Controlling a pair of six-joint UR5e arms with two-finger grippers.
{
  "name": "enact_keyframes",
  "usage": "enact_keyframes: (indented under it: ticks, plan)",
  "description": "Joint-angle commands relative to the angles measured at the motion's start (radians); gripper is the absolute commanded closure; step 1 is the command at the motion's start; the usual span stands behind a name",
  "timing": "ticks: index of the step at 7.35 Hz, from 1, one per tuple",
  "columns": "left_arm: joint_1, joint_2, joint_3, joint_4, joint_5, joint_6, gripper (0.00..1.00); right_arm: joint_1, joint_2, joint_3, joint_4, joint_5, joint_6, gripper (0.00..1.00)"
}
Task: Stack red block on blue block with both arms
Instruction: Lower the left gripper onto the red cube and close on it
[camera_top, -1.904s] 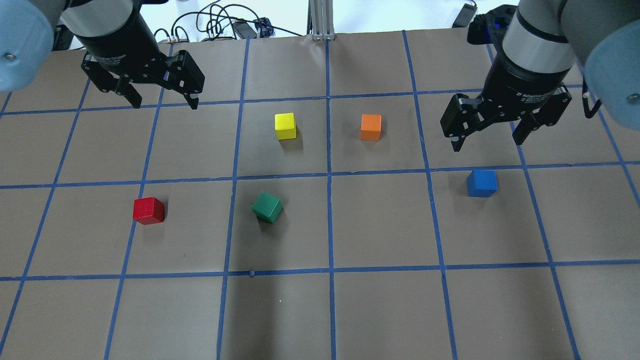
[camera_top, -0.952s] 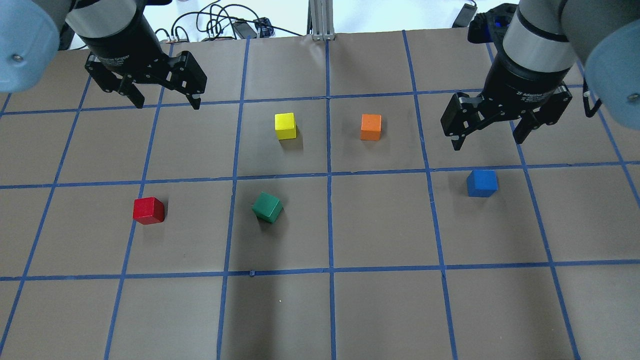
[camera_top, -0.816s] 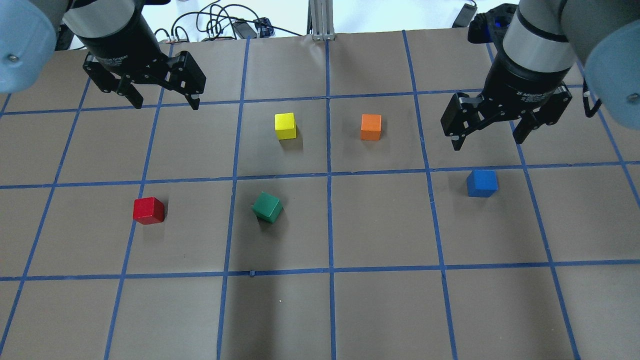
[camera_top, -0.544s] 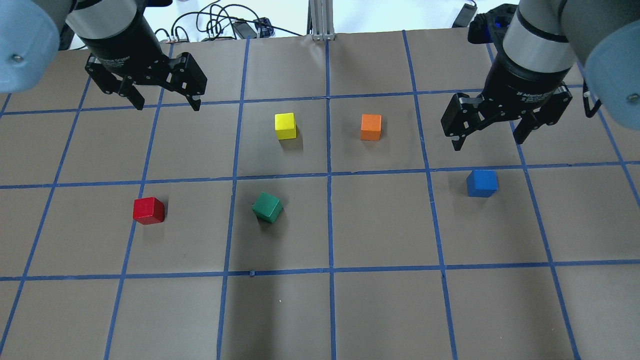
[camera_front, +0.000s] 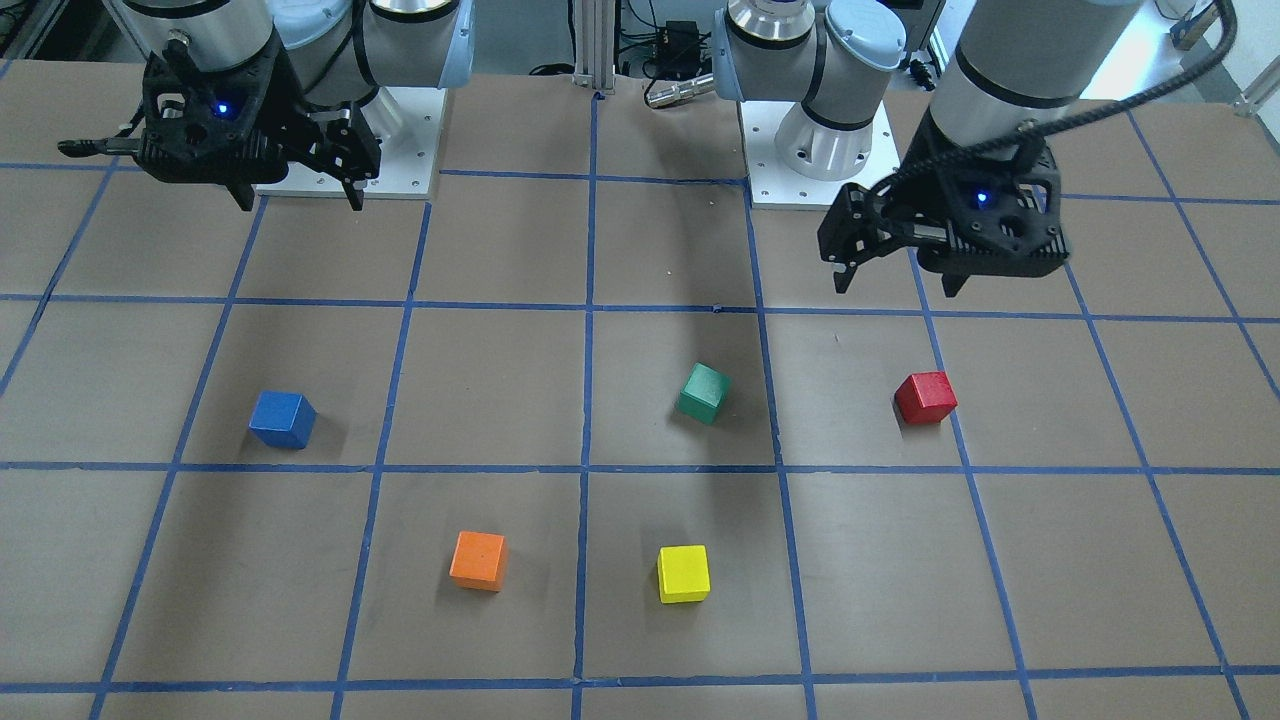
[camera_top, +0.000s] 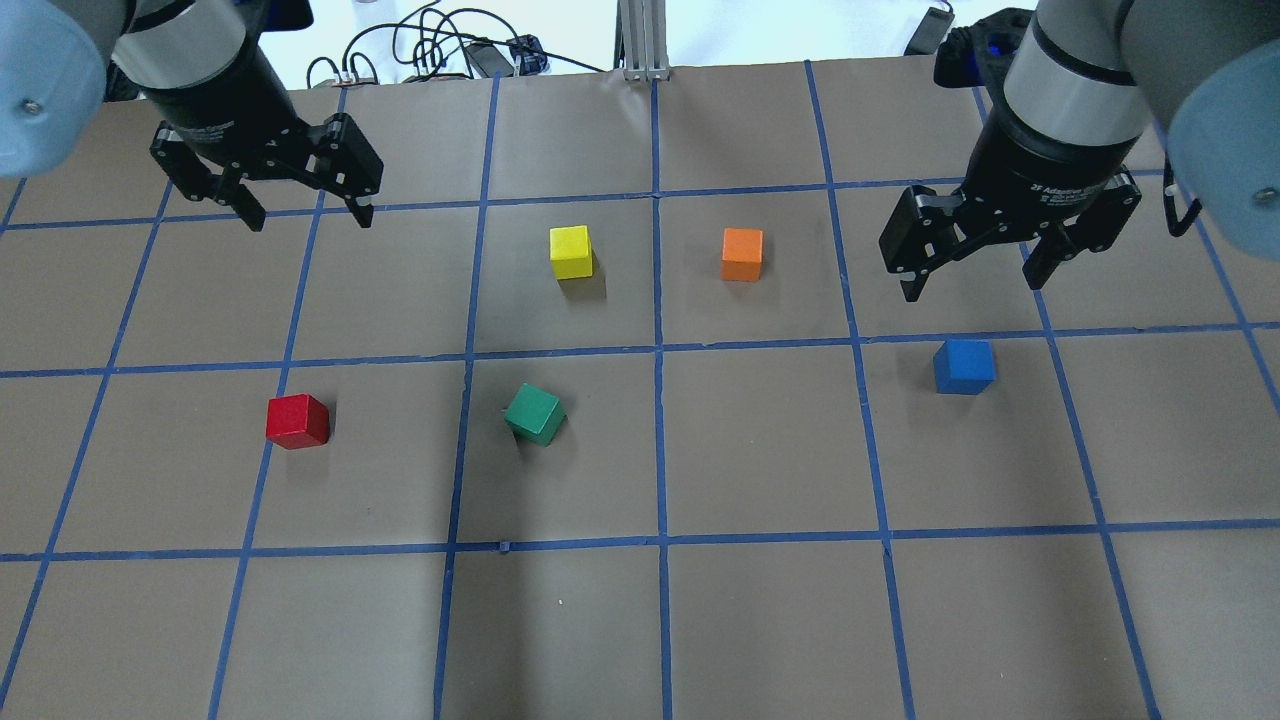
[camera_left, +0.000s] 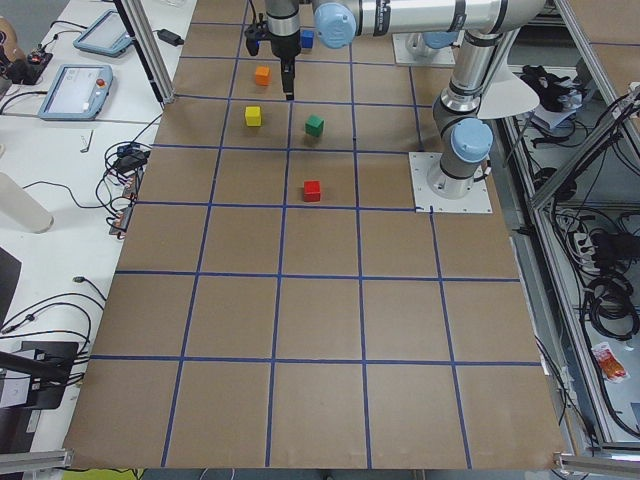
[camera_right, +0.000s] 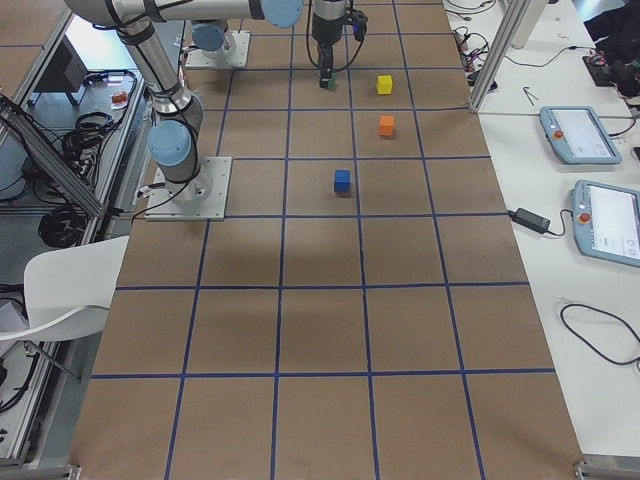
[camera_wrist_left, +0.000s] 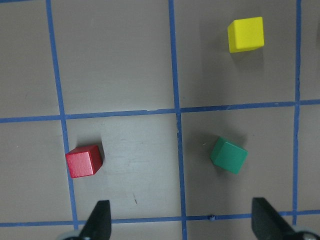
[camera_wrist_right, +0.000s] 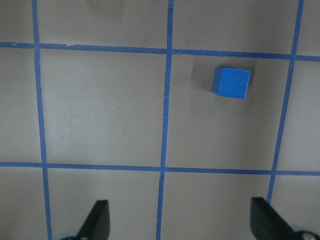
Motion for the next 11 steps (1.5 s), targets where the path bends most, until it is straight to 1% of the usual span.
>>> enact_keyframes:
  ticks: [1, 3, 4, 5, 6, 7, 10, 11]
  plan:
    - [0.108, -0.011, -0.111, 0.131, 0.003, 0.084, 0.0, -0.001, 0.006, 0.0, 0.001, 0.003, 0.009, 0.0]
    - [0.259, -0.008, -0.307, 0.34, -0.005, 0.109, 0.0, -0.001, 0.006, -0.003, 0.0, 0.006, -0.002, 0.0]
    - [0.298, -0.014, -0.397, 0.437, -0.008, 0.171, 0.0, -0.002, 0.004, -0.002, 0.001, -0.007, -0.005, 0.0]
    - [0.307, -0.02, -0.465, 0.524, -0.009, 0.213, 0.0, -0.001, 0.004, 0.0, 0.0, -0.013, -0.005, 0.0]
    - [0.307, -0.042, -0.51, 0.571, -0.008, 0.256, 0.0, -0.001, 0.006, 0.0, 0.001, 0.001, -0.005, 0.0]
    - [0.307, -0.077, -0.528, 0.592, -0.014, 0.282, 0.0, -0.001, 0.006, -0.002, 0.001, 0.003, -0.005, 0.0]
    - [0.306, -0.123, -0.549, 0.629, -0.048, 0.315, 0.0, -0.001, 0.003, -0.002, 0.0, 0.006, 0.003, 0.0]
    - [0.306, -0.143, -0.558, 0.633, -0.087, 0.313, 0.0, -0.001, 0.0, -0.002, 0.0, 0.007, 0.003, 0.0]
